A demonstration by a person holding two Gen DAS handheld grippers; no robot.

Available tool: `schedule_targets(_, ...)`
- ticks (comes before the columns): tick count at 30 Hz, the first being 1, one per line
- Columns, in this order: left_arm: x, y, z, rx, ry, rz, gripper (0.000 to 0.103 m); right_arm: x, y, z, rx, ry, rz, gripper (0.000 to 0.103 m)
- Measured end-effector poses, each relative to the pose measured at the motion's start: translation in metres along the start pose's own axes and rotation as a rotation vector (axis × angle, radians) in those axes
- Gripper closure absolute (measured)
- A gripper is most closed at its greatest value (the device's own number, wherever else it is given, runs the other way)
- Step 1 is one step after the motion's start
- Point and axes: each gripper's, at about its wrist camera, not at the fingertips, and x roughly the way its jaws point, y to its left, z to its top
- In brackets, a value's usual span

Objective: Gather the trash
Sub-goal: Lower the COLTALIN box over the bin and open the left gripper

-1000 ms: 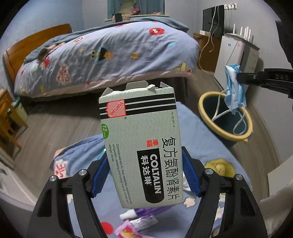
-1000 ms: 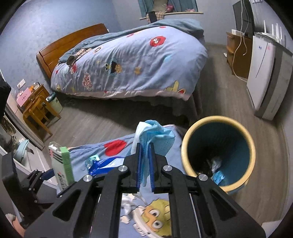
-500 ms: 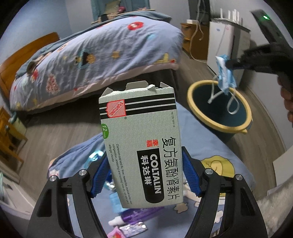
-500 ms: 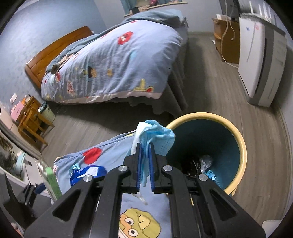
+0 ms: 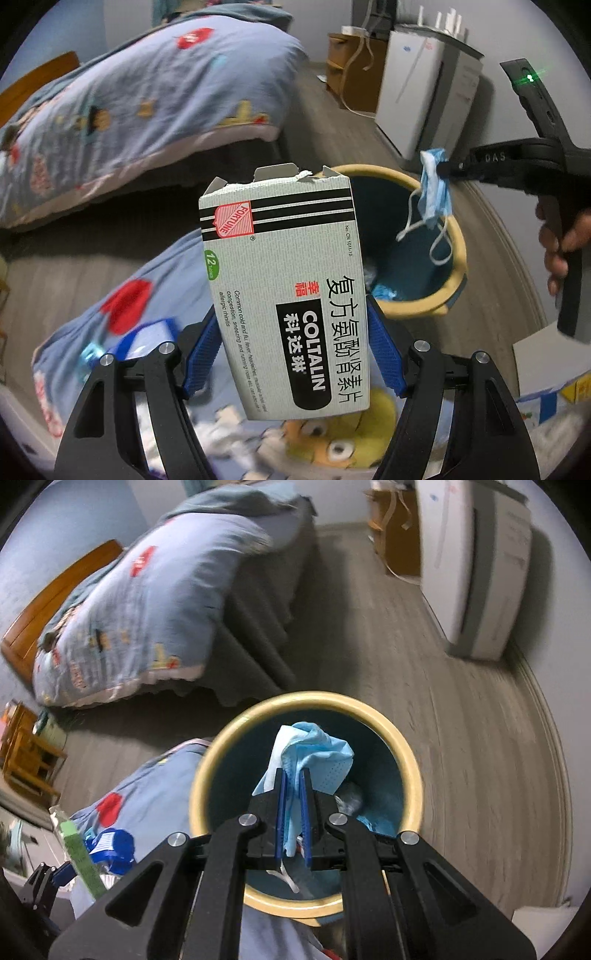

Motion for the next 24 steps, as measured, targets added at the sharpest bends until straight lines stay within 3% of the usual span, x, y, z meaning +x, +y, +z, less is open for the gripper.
schedule_targets(7,0.045,-0.029,0.039,0.043,0.035,-0.025,0.029,0.008,-0.026,0.000,0.093,0.011,0.010,0.096)
schedule_targets(11,0.050,-0.041,0.065,0.064,-0.017,-0.037,0.029,0.008,-0.029,0.004,0.113,-0.013,0.029,0.093)
schedule_targets(12,0.050,-0.043,0.071,0.065,-0.036,-0.040,0.026,0.007,-0.031,0.005,0.122,-0.022,0.032,0.086)
schedule_targets(15,0.047,-0.046,0.081,0.070,-0.081,-0.048,0.018,0.003,-0.038,0.006,0.160,-0.044,0.036,0.051)
schedule_targets(20,0.051,-0.045,0.083,0.056,-0.078,-0.050,0.013,-0.002,-0.048,0.008,0.198,-0.074,0.037,0.031)
schedule_targets(24,0.051,-0.042,0.073,0.058,-0.066,-0.033,0.012,-0.005,-0.044,0.009,0.201,-0.090,0.037,0.007)
